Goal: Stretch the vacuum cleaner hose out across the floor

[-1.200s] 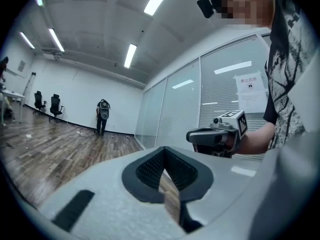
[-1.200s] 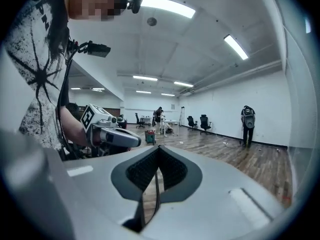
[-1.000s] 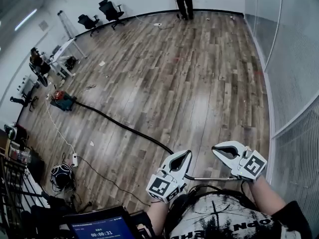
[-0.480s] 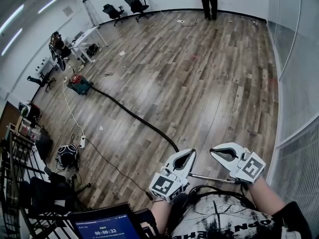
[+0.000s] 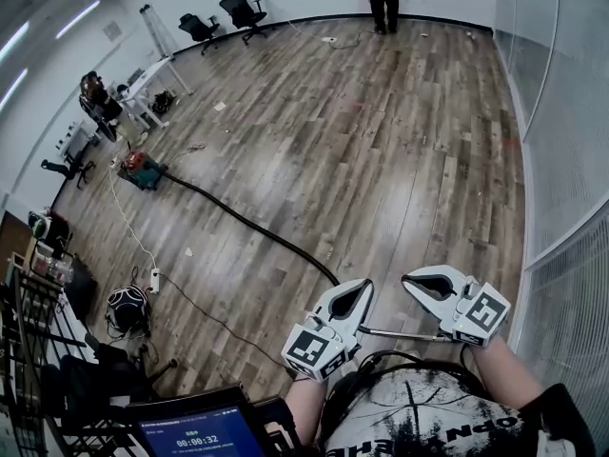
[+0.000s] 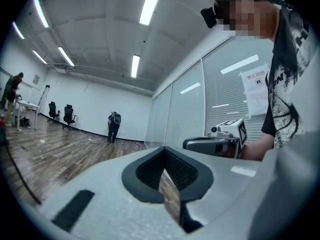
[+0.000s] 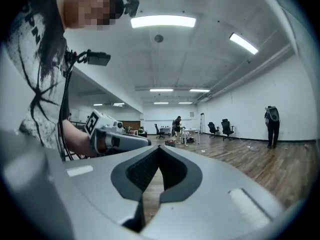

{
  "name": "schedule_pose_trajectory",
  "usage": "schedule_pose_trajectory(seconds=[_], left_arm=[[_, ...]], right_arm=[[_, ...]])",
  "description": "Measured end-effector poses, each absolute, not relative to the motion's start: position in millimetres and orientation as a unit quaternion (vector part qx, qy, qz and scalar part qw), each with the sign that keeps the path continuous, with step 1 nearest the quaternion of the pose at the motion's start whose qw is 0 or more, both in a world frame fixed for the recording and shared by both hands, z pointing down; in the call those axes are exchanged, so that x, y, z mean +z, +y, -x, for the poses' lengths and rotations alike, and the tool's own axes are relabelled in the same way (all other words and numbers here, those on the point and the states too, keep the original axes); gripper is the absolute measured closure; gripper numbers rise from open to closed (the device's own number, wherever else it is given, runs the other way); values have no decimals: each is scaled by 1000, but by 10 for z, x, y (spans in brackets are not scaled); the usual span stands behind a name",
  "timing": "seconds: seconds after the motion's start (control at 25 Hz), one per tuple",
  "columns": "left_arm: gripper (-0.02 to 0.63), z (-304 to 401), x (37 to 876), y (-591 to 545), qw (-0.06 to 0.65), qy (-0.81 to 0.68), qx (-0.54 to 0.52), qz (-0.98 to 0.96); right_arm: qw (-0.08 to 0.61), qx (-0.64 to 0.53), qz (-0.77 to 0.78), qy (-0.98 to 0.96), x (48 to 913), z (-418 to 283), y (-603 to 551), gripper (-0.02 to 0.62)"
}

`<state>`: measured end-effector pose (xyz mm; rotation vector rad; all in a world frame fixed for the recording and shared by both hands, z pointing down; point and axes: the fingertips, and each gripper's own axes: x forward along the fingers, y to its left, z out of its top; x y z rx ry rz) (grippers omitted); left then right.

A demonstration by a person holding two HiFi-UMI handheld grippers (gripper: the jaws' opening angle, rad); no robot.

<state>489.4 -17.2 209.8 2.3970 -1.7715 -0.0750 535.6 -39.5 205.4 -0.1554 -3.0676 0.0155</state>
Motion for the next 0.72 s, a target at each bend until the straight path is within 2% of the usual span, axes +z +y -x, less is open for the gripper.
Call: schedule_pose_trajectory(seconds=[0.2, 0.52, 0.72], left_arm=[[606, -4805, 2104, -179, 85, -586, -33, -805], [606, -4743, 2104, -144, 81, -573, -25, -815], [606, -4739, 2089, -147, 83, -571, -25, -817]], right_arm=[[34, -45, 45, -997, 2033, -5291, -425, 589], [57, -54, 29, -996, 2010, -5182, -388, 589], [47, -82, 38, -995, 1992, -5192, -410, 589]])
